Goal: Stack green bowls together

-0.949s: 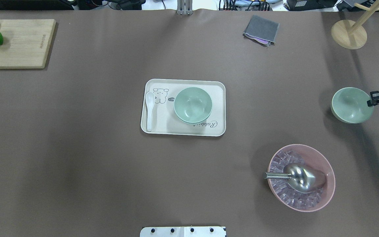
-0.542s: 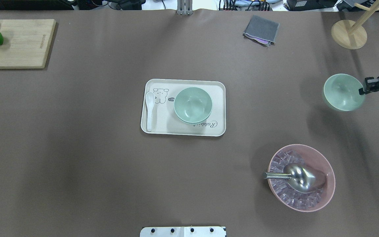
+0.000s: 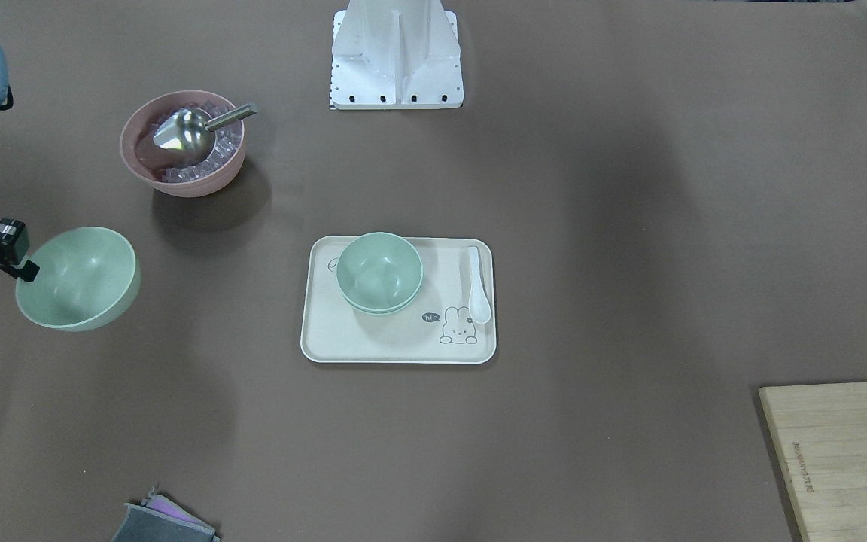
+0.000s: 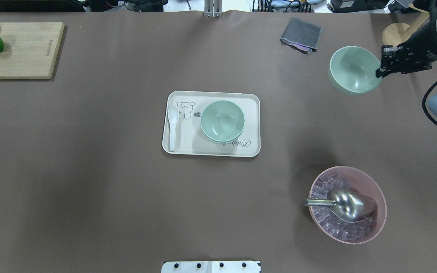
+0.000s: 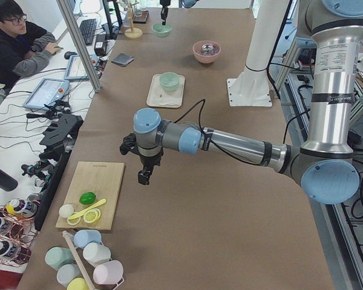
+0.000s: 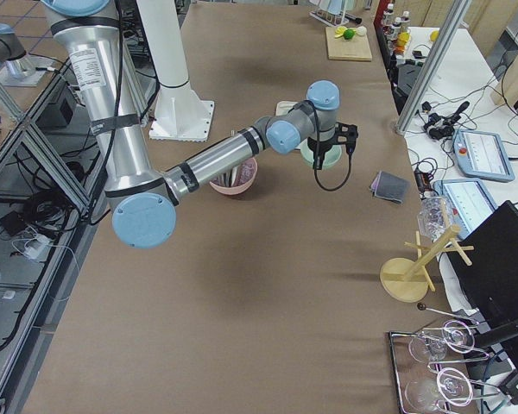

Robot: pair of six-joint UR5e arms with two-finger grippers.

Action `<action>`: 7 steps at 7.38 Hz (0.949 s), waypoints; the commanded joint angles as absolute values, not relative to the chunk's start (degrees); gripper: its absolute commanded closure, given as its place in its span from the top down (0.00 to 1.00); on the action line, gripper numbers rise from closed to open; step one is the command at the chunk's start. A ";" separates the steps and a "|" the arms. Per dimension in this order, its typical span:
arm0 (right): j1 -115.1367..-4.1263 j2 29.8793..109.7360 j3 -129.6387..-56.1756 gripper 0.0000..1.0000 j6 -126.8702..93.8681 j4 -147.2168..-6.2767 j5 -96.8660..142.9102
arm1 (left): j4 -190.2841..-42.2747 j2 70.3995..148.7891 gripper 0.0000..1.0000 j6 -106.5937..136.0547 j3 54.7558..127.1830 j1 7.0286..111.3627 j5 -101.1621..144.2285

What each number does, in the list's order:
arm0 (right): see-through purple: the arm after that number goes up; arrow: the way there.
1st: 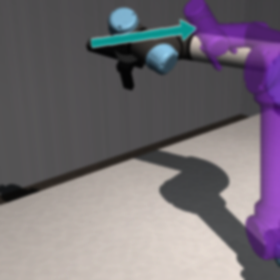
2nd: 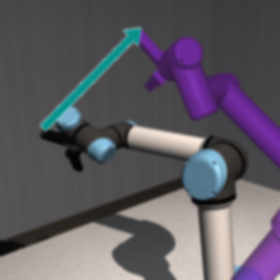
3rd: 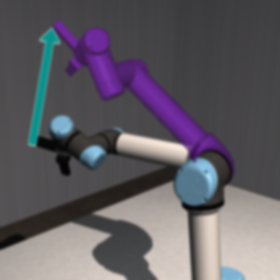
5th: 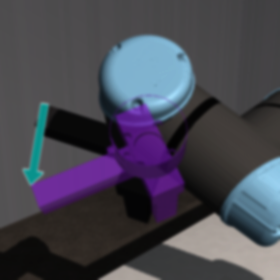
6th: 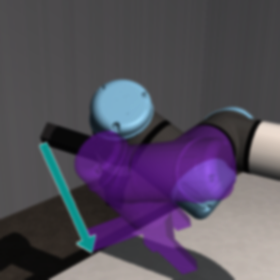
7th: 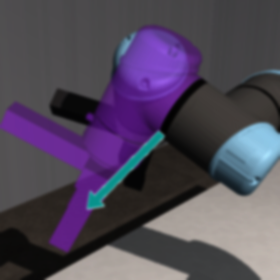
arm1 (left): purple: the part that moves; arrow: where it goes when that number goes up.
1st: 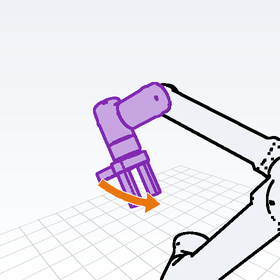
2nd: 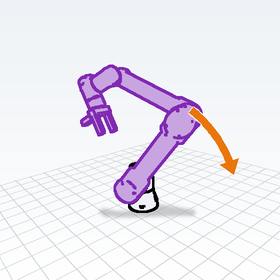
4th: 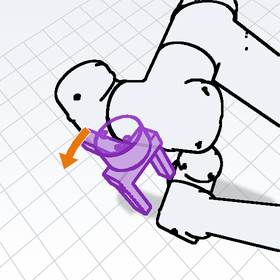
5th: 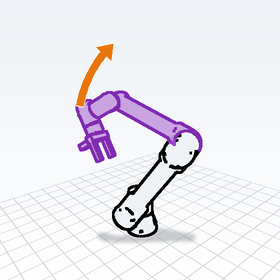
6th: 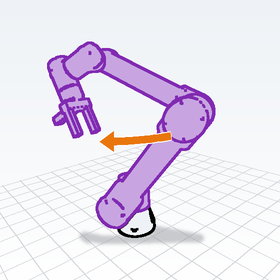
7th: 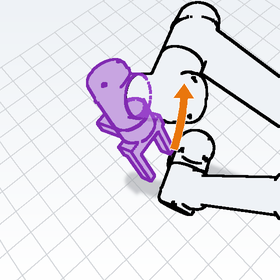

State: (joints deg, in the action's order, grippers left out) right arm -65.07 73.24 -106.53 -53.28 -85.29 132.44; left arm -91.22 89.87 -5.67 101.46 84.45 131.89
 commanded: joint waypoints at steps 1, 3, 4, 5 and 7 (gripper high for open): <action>-60.14 67.43 -107.40 0.00 -62.46 -88.07 129.66 | -90.53 87.82 0.98 -5.80 100.55 90.51 133.33; -54.09 63.92 -107.23 0.00 -69.48 -89.81 124.83 | -90.79 85.26 0.98 -5.80 100.64 90.88 133.42; -51.18 60.68 -106.88 0.00 -71.17 -92.87 122.46 | -90.88 84.99 0.98 -5.80 100.72 90.88 133.50; -48.89 57.77 -106.61 0.00 -73.54 -95.68 120.69 | -90.97 84.82 0.98 -5.80 100.90 90.79 133.51; -43.53 53.37 -105.30 0.00 -81.61 -96.94 115.08 | -91.05 84.64 0.98 -5.80 101.16 90.88 133.59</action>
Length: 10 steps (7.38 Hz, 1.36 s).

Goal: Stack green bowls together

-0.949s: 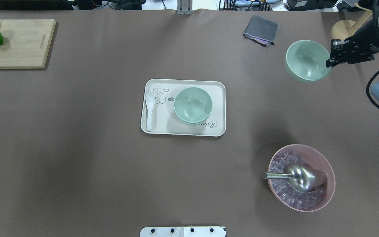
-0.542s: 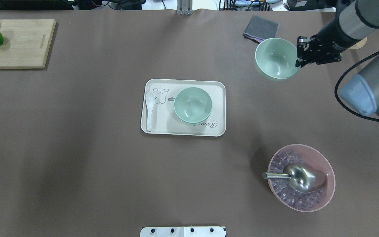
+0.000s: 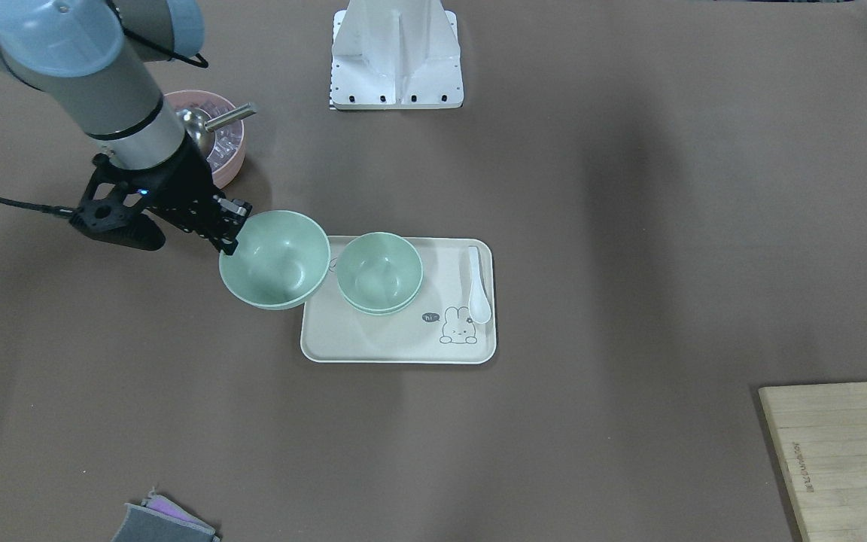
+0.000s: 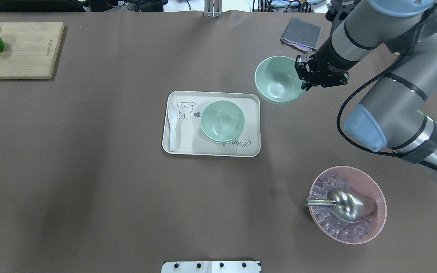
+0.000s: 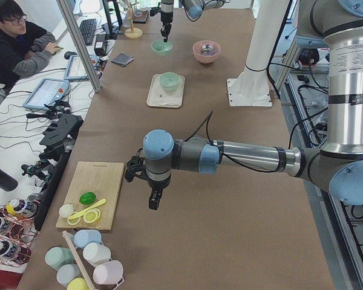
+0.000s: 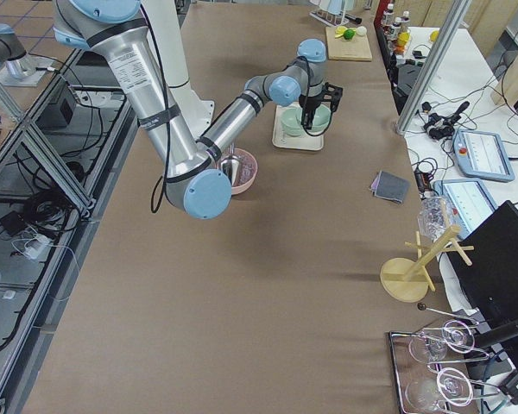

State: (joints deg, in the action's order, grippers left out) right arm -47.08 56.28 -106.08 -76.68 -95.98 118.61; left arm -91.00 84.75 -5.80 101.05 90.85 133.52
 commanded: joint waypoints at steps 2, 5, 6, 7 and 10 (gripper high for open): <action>-36.78 50.11 -102.32 0.00 -89.61 -96.77 105.52 | -90.88 84.55 0.98 -5.71 102.03 90.88 133.59; -33.23 48.52 -97.83 0.00 -90.18 -96.15 104.50 | -91.05 82.62 0.98 -5.71 103.80 90.88 133.59; -32.96 48.52 -97.04 0.00 -89.91 -95.80 104.50 | -91.05 82.70 0.98 -5.71 103.89 90.88 133.59; -32.44 48.60 -96.42 0.00 -89.91 -94.76 104.50 | -91.05 82.71 0.98 -5.71 103.89 90.88 133.59; -32.26 48.87 -93.26 0.00 -89.56 -89.74 104.41 | -91.05 82.71 0.98 -5.71 103.89 90.79 133.59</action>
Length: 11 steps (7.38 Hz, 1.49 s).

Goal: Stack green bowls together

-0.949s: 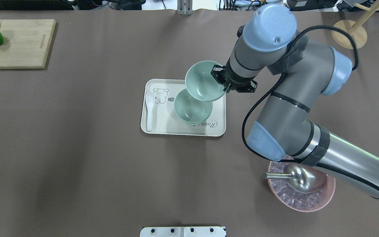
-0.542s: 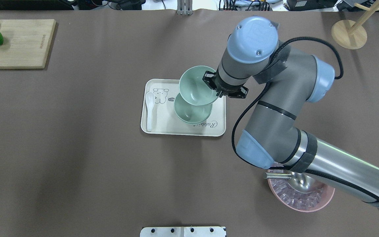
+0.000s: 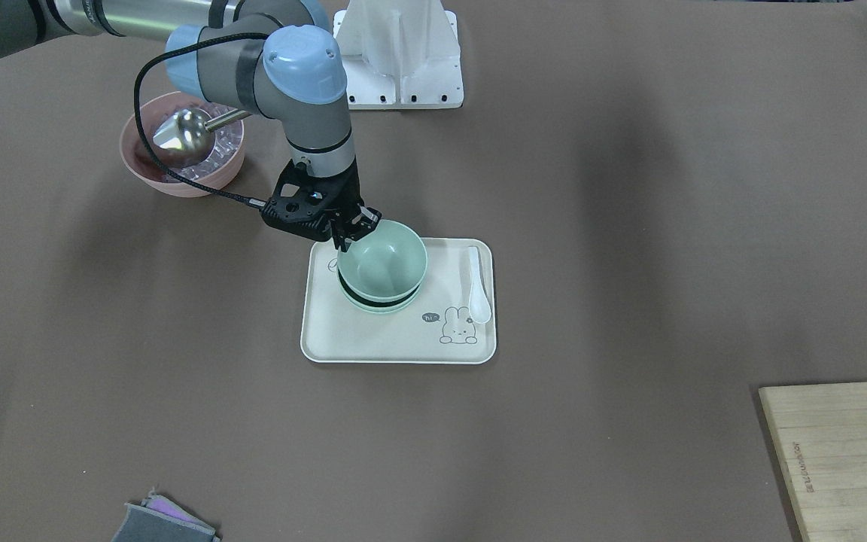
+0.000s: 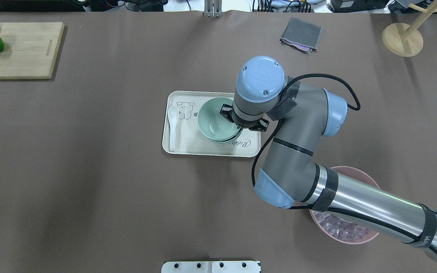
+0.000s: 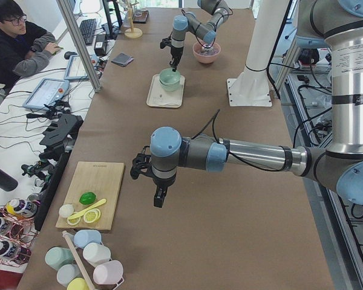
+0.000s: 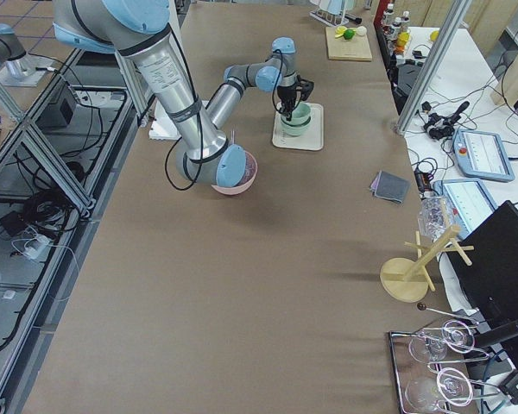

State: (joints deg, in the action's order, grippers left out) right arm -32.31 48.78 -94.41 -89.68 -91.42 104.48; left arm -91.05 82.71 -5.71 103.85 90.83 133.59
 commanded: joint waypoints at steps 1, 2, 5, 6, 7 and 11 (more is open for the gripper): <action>-32.26 49.04 -92.99 0.00 -89.56 -89.82 104.41 | -91.05 82.71 0.98 -5.71 103.89 90.79 133.59; -32.34 49.22 -92.90 0.00 -89.39 -89.74 104.33 | -91.14 82.71 0.98 -5.71 103.80 90.79 133.59; -32.34 49.39 -92.99 0.00 -87.99 -89.82 104.33 | -91.14 82.71 0.98 -5.71 103.80 90.79 133.59; -32.34 49.39 -92.99 0.37 -86.06 -89.74 104.33 | -91.14 82.71 0.98 -5.71 103.71 90.79 133.59; -32.34 49.31 -93.08 0.99 -85.78 -89.74 104.33 | -91.14 82.71 0.98 -5.71 103.54 90.79 133.59; -35.85 49.22 -93.69 1.00 -80.70 -89.74 104.23 | -91.32 82.62 0.98 -5.71 103.09 90.79 133.59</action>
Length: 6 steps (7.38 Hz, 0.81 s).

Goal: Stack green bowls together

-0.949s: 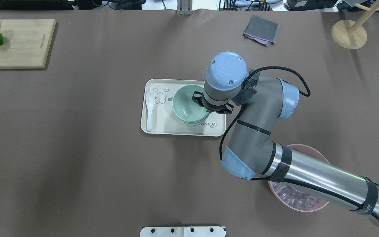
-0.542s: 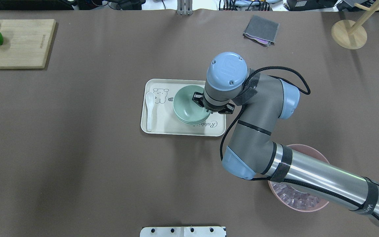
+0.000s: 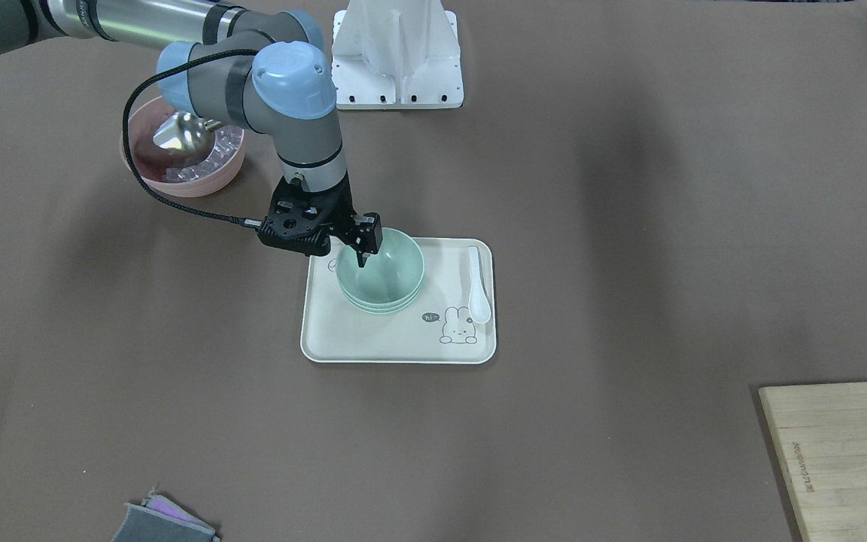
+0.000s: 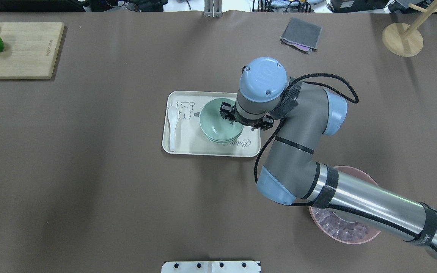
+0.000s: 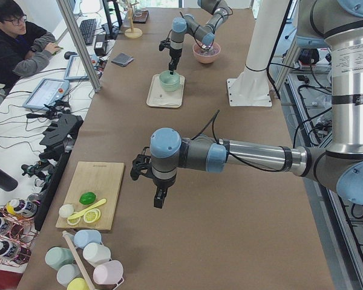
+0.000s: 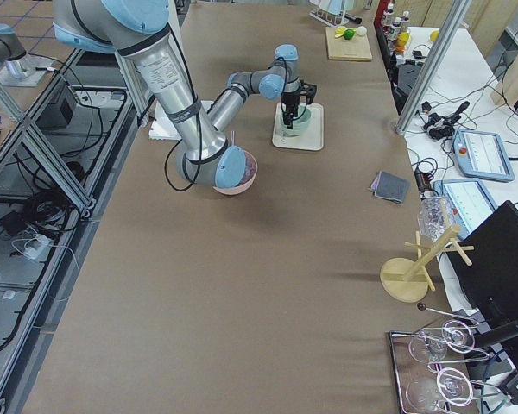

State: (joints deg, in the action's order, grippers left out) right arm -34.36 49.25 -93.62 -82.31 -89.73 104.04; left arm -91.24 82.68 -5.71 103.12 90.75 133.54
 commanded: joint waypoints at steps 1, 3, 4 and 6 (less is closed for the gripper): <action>-38.03 49.39 -94.04 1.00 -79.29 -90.00 104.93 | -91.32 82.70 0.98 -5.71 102.66 90.70 133.59; -45.40 52.10 -94.13 1.00 -69.66 -90.09 112.47 | -90.88 82.88 0.98 -5.19 100.64 90.62 133.42; -49.53 54.29 -94.13 1.00 -63.35 -90.09 115.63 | -90.62 82.45 0.98 -5.27 100.55 90.62 133.07; -55.34 62.27 -98.41 1.00 -51.12 -89.74 118.82 | -90.88 81.39 0.98 -5.71 101.25 90.70 132.80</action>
State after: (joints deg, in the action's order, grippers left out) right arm -51.53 57.22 -95.60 -58.55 -89.93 117.05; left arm -90.80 81.89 -5.53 101.16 90.66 132.97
